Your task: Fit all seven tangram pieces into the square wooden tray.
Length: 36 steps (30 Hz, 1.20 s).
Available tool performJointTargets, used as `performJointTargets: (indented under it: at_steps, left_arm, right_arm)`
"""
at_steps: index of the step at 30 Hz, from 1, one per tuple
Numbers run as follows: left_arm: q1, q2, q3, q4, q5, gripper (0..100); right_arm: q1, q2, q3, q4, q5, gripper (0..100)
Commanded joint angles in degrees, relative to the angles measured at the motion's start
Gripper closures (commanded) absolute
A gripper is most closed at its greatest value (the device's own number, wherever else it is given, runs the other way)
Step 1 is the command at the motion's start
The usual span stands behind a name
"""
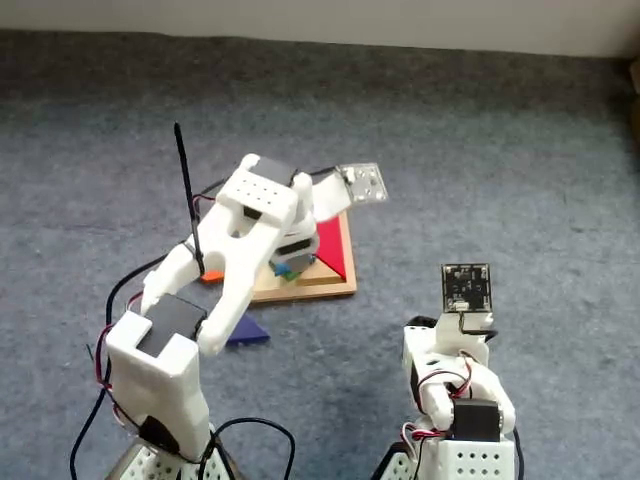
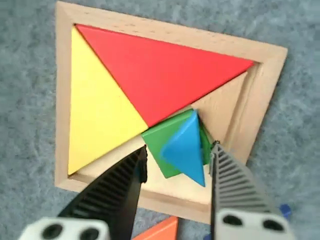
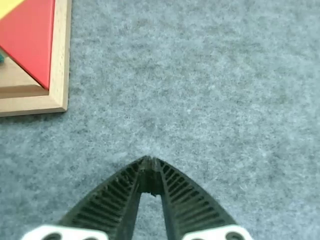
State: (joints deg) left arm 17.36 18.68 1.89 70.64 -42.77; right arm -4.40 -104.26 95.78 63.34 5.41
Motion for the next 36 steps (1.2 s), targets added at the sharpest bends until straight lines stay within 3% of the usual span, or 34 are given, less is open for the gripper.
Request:
performJointTargets:
  at_steps: [1, 8, 14, 19, 29, 36]
  left_arm:
    - [0.31, -1.01, -5.76, 2.64, 3.52, 76]
    - [-0.4, -3.74, -8.22, 12.57, 3.69, 81]
    - [-0.66, -3.74, -2.42, 13.45, 4.48, 86]
    - [-1.71, -4.0, 2.51, 7.21, 12.4, 86]
    - [-8.66, -3.74, 3.56, 1.05, 12.57, 86]
    - [-9.98, -3.65, 3.56, -5.36, 12.66, 86]
  right_arm:
    - [0.84, -0.31, 6.64, -1.45, 0.62, 98.1]
    - [0.84, -0.31, 6.64, -1.45, 0.62, 98.1]
    - [0.84, -0.31, 6.64, -1.45, 0.62, 98.1]
    - [0.84, -0.31, 6.64, -1.45, 0.62, 98.1]
    - [0.84, -0.31, 6.64, -1.45, 0.62, 98.1]
    - [0.84, -0.31, 6.64, -1.45, 0.62, 98.1]
